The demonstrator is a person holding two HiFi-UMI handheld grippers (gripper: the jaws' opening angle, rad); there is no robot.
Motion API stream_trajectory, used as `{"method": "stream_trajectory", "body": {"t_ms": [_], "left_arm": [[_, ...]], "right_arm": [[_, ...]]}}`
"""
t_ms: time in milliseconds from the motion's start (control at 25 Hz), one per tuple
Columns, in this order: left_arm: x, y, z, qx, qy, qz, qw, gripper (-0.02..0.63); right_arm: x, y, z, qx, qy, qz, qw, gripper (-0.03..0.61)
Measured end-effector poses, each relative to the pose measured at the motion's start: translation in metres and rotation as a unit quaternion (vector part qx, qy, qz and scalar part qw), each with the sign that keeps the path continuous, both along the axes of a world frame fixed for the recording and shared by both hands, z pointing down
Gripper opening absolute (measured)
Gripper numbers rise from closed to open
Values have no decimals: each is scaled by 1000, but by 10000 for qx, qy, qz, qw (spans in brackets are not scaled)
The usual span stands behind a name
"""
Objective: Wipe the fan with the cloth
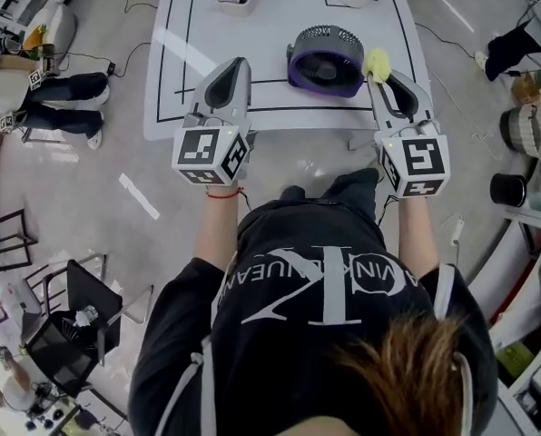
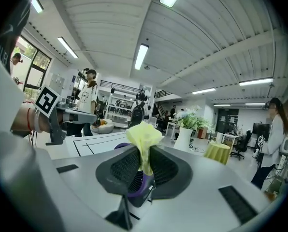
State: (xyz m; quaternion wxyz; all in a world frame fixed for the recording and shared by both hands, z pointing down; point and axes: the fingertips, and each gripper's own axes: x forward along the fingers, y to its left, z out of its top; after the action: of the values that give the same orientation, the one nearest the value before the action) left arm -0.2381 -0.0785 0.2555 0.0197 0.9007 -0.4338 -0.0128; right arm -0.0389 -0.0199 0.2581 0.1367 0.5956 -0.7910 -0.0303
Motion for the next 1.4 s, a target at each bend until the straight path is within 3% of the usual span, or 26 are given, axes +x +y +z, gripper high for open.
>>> {"method": "stream_trajectory", "body": {"t_ms": [240, 480, 1400], "left_arm": [[-15, 6, -12, 265, 54, -295, 9992, 9], [-29, 6, -11, 234, 62, -548, 9982, 9], [-39, 14, -8, 154, 11, -682, 9976, 9]], "right_arm": [[4, 0, -7, 159, -37, 2, 9999, 60], [4, 0, -6, 192, -72, -16, 9998, 59], [-3, 4, 2, 159, -184, -101, 9997, 60]]}}
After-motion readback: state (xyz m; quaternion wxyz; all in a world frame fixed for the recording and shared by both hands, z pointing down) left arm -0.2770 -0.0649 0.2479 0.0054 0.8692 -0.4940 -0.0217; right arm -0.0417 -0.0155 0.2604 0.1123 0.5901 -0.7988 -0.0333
